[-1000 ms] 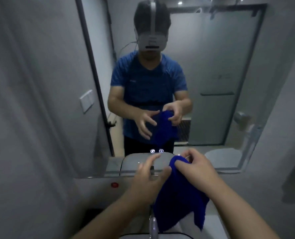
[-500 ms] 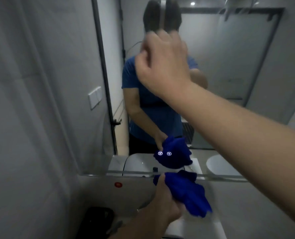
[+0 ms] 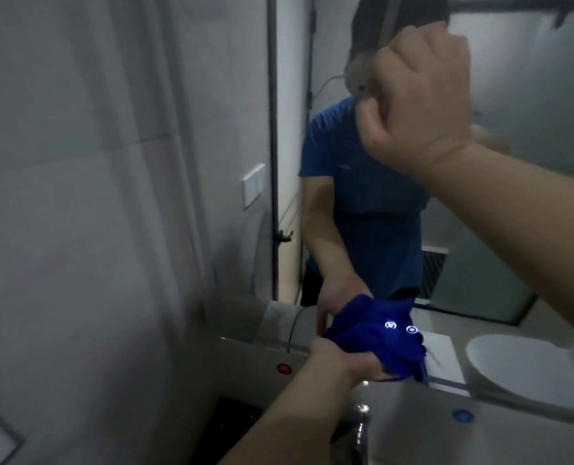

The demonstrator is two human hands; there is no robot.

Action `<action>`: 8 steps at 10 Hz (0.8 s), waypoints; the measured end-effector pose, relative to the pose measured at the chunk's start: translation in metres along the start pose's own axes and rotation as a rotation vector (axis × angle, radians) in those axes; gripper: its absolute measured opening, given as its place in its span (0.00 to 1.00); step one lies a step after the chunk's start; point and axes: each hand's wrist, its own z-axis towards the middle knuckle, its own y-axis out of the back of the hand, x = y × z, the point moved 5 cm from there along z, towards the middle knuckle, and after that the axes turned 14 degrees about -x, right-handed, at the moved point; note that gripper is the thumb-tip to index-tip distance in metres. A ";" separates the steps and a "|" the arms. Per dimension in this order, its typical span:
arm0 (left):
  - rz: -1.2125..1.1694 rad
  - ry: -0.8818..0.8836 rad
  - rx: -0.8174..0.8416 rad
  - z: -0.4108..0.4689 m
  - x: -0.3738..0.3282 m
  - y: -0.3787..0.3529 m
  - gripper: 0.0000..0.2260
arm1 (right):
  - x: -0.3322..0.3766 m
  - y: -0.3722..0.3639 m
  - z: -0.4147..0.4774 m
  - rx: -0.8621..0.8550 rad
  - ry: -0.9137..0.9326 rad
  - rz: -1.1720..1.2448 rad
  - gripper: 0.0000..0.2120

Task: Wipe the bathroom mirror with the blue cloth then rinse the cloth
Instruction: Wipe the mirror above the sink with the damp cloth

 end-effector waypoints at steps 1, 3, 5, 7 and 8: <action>-0.443 0.116 0.214 -0.014 -0.063 0.021 0.26 | 0.001 -0.001 0.000 -0.047 0.012 0.042 0.07; -0.429 -0.598 -0.123 -0.020 -0.169 0.083 0.31 | 0.001 -0.007 -0.001 -0.065 0.049 0.012 0.08; -0.060 -1.551 -0.326 -0.104 -0.166 0.040 0.35 | -0.003 -0.011 -0.003 -0.077 0.044 0.000 0.07; 0.560 -2.260 -0.416 -0.103 -0.090 0.001 0.27 | -0.001 -0.010 -0.003 -0.090 0.055 0.008 0.07; 0.878 -2.447 -0.457 -0.066 -0.061 -0.005 0.32 | 0.001 -0.008 -0.001 -0.092 0.051 0.012 0.06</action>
